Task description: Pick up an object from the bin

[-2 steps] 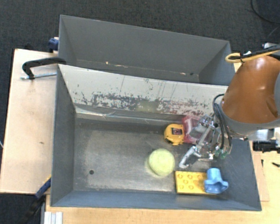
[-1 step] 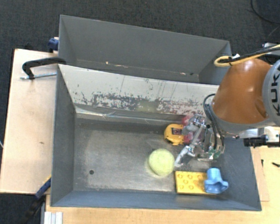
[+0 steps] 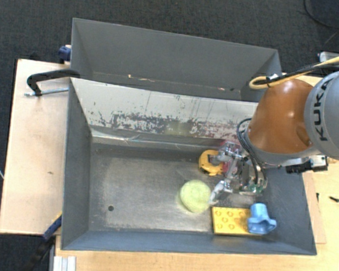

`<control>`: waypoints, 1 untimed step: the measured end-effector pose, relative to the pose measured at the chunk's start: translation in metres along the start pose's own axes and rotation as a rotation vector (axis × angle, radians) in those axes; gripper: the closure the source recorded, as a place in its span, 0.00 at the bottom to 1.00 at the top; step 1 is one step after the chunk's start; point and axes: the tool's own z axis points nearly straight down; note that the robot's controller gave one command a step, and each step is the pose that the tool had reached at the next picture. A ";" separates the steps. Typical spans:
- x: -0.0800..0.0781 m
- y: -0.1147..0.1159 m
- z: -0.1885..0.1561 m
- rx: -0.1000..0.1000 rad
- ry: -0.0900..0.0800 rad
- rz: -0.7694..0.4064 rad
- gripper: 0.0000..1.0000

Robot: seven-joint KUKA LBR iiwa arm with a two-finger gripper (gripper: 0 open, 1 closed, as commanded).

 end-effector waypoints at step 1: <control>0.000 0.023 0.042 0.001 0.016 0.154 1.00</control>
Offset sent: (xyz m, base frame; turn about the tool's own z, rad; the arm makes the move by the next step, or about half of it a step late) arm 0.0000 0.0000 0.0000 0.0000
